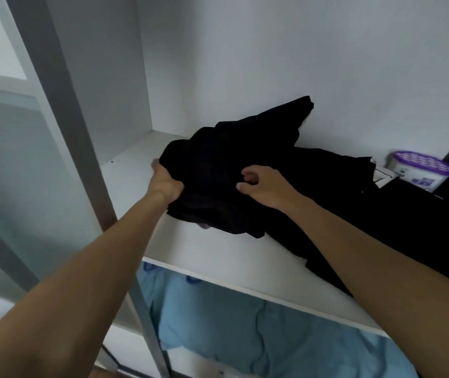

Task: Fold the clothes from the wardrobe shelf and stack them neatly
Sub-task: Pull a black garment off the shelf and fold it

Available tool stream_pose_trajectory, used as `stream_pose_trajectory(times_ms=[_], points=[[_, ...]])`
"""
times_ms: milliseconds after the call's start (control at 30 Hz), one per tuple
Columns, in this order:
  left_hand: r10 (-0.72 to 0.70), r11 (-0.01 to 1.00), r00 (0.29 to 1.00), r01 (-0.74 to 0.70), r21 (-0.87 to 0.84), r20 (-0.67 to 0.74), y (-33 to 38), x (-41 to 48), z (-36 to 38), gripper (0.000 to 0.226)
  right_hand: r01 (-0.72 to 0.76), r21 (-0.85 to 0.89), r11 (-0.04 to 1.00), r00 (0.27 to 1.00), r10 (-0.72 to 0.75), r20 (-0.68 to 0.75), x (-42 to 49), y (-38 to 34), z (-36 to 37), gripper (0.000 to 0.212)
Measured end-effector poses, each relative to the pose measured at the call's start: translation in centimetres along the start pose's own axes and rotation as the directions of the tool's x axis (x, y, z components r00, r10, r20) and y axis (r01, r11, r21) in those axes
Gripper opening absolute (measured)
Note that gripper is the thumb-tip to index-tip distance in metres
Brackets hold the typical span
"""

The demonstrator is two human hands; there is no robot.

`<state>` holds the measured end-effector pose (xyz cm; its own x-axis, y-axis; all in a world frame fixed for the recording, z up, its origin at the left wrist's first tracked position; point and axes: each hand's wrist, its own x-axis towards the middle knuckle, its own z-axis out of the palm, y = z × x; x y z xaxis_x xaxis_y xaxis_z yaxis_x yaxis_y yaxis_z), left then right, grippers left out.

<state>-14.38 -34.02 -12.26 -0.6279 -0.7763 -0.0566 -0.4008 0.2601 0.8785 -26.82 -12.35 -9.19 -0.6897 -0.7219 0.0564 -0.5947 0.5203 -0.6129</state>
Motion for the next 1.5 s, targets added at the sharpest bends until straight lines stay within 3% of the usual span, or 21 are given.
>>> stream_pose_trajectory(times_ms=[67, 133, 200, 267, 300, 367, 467, 533, 633, 700, 733, 833, 900, 967, 1033, 1133, 1233, 1267, 1333, 1400, 1500], points=[[0.099, 0.995, 0.995, -0.099, 0.015, 0.017, -0.8, -0.5, -0.5, 0.048, -0.051, 0.122, 0.991, 0.992, 0.037, 0.119, 0.2, -1.5, 2.5, 0.079], [0.078, 0.988, 0.997, -0.078, -0.134, -0.006, -1.2, -1.4, -1.3, 0.036, -0.041, 0.196, 0.98, 0.985, 0.007, 0.171, 0.2, -2.3, 4.7, 0.082], [-0.024, 0.931, 1.0, 0.023, -0.365, 0.002, -1.0, -2.4, -2.5, 0.025, 0.002, 0.234, 0.972, 0.987, -0.039, 0.153, -0.3, -2.8, 5.9, 0.064], [-0.125, 0.85, 0.986, 0.166, -0.5, 0.115, -0.7, -3.0, -3.8, 0.011, 0.067, 0.204, 0.977, 0.977, -0.106, 0.186, -1.6, -3.6, 6.7, 0.036], [-0.146, 0.839, 0.972, 0.221, -0.497, 0.187, -0.6, -3.2, -4.3, 0.016, 0.128, 0.15, 0.98, 0.962, -0.159, 0.222, -2.6, -4.2, 7.2, 0.028], [-0.17, 0.852, 0.941, 0.289, -0.437, 0.291, -0.8, -3.4, -5.2, 0.04, 0.265, 0.074, 0.961, 0.903, -0.274, 0.331, -5.1, -5.3, 8.1, 0.034], [-0.219, 0.845, 0.914, 0.353, -0.401, 0.343, -1.3, -4.6, -4.9, 0.053, 0.384, 0.019, 0.923, 0.818, -0.35, 0.456, -9.1, -6.4, 9.0, 0.024], [-0.229, 0.844, 0.917, 0.354, -0.403, 0.327, -1.3, -6.2, -4.0, 0.047, 0.411, -0.015, 0.912, 0.774, -0.34, 0.534, -11.2, -6.9, 9.2, 0.019], [-0.143, 0.888, 0.957, 0.237, -0.395, 0.252, -1.1, -8.9, -2.5, 0.03, 0.45, -0.125, 0.884, 0.701, -0.263, 0.663, -14.6, -6.9, 8.9, 0.012], [-0.072, 0.878, 0.973, 0.166, -0.449, 0.218, -0.8, -11.1, -2.3, 0.025, 0.368, -0.137, 0.92, 0.683, -0.168, 0.711, -16.7, -6.0, 7.9, 0.026], [-0.043, 0.87, 0.976, 0.141, -0.473, 0.212, -0.7, -12.3, -2.3, 0.027, 0.255, -0.115, 0.96, 0.703, -0.102, 0.704, -17.7, -5.4, 7.1, 0.036], [0.064, 0.904, 0.965, 0.051, -0.424, 0.254, -0.4, -16.5, -2.6, 0.031, -0.132, 0.039, 0.99, 0.87, 0.097, 0.483, -19.6, -3.5, 4.6, 0.063], [0.106, 0.938, 0.939, 0.015, -0.348, 0.326, -0.7, -19.7, -2.5, 0.032, -0.296, 0.24, 0.924, 0.933, 0.227, 0.278, -20.0, -2.5, 3.2, 0.075], [0.114, 0.965, 0.915, -0.009, -0.262, 0.387, -1.4, -23.0, -2.0, 0.033, -0.336, 0.483, 0.809, 0.942, 0.3, 0.152, -19.9, -2.0, 2.5, 0.075], [0.115, 0.986, 0.892, -0.048, -0.161, 0.438, -2.9, -26.4, -1.5, 0.036, -0.319, 0.683, 0.657, 0.944, 0.287, 0.165, -19.7, -1.9, 2.3, 0.067], [0.076, 0.997, 0.827, -0.059, -0.048, 0.557, -5.8, -31.4, -1.2, 0.046, -0.379, 0.867, 0.323, 0.922, 0.209, 0.325, -20.3, -2.4, 3.0, 0.065], [0.042, 0.985, 0.745, 0.08, -0.152, 0.665, -8.7, -34.9, -2.2, 0.031, -0.335, 0.939, 0.08, 0.911, 0.282, 0.301, -22.1, -2.9, 5.3, 0.048], [0.052, 0.955, 0.729, 0.164, -0.248, 0.682, -9.5, -35.6, -3.0, 0.027, -0.282, 0.957, 0.063, 0.911, 0.329, 0.247, -23.1, -3.3, 6.0, 0.045], [0.07, 0.828, 0.71, 0.351, -0.437, 0.701, -10.7, -36.2, -4.3, 0.062, -0.209, 0.976, 0.063, 0.921, 0.347, 0.175, -25.4, -4.0, 6.9, 0.05], [0.084, 0.745, 0.716, 0.417, -0.521, 0.693, -11.1, -36.2, -4.9, 0.082, -0.205, 0.978, 0.048, 0.931, 0.318, 0.179, -27.5, -4.6, 7.5, 0.056], [-0.118, 0.645, 0.793, 0.519, -0.561, 0.598, -11.5, -35.3, -4.3, 0.098, -0.238, 0.97, 0.041, 0.932, 0.291, 0.217, -31.1, -5.3, 8.2, 0.057]])
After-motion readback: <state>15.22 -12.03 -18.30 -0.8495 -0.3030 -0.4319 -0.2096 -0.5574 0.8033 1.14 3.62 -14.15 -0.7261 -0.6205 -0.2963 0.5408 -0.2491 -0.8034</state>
